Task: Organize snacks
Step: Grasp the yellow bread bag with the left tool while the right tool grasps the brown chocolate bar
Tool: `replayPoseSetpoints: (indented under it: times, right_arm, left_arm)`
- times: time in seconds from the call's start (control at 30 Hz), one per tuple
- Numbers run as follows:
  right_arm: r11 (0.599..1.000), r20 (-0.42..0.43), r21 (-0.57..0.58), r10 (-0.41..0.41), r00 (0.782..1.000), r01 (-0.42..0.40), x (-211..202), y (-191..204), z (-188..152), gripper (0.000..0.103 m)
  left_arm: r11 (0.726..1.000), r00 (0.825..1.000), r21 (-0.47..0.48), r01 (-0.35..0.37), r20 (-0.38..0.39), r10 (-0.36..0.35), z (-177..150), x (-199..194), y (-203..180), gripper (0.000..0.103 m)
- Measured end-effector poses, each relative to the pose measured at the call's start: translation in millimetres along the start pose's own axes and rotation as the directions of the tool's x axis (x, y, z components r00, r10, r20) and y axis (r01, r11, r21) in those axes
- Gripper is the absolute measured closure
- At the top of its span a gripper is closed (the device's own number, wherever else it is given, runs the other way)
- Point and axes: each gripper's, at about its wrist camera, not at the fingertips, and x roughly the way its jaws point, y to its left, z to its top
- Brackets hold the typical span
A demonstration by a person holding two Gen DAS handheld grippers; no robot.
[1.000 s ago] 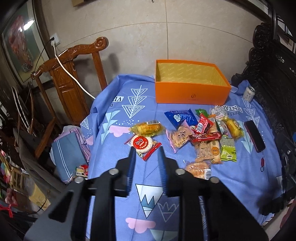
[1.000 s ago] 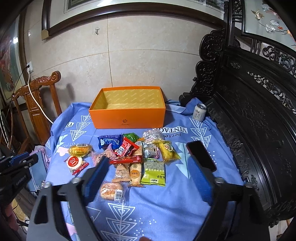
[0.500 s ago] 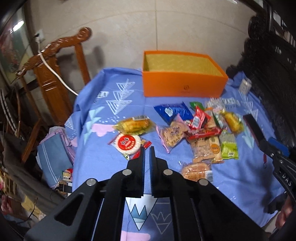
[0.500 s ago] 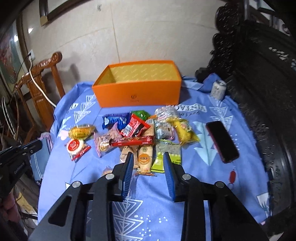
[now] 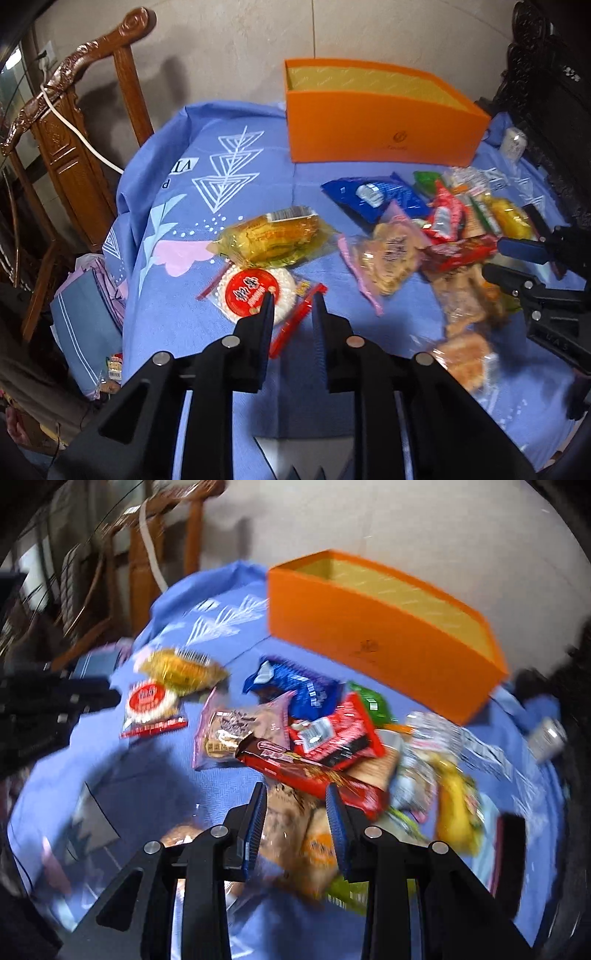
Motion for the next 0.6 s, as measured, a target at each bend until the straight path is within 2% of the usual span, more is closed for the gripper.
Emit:
replayPoseSetpoints:
  times: [0.2,0.3,0.4,0.5,0.6]
  right_arm:
    - [0.989,-0.034,-0.140,0.046,0.998,-0.050,28.8,-1.2,12.7,0.063]
    - [0.978,-0.045,-0.201,0.047,0.998,-0.055,36.3,-2.4,16.8,0.058]
    - [0.960,-0.049,-0.275,0.047,0.998,-0.059,43.1,-0.5,19.3,0.054]
    - [0.950,-0.064,-0.302,0.063,0.996,-0.080,48.5,-1.4,19.9,0.053]
    - [0.946,-0.073,-0.309,0.079,0.994,-0.098,50.0,-1.5,20.6,0.052]
  left_arm:
    - [1.000,1.000,0.008,0.000,-0.029,0.000,18.9,40.8,18.1,0.082]
    - [0.996,1.000,0.089,-0.023,-0.013,0.024,27.0,55.3,18.3,0.074]
    - [0.987,1.000,0.157,-0.022,-0.005,0.023,36.2,69.2,20.0,0.072]
    - [0.972,0.999,0.231,-0.041,0.020,0.037,43.9,80.1,19.8,0.066]
    - [0.949,0.998,0.309,-0.065,0.042,0.055,50.4,92.1,16.4,0.064]
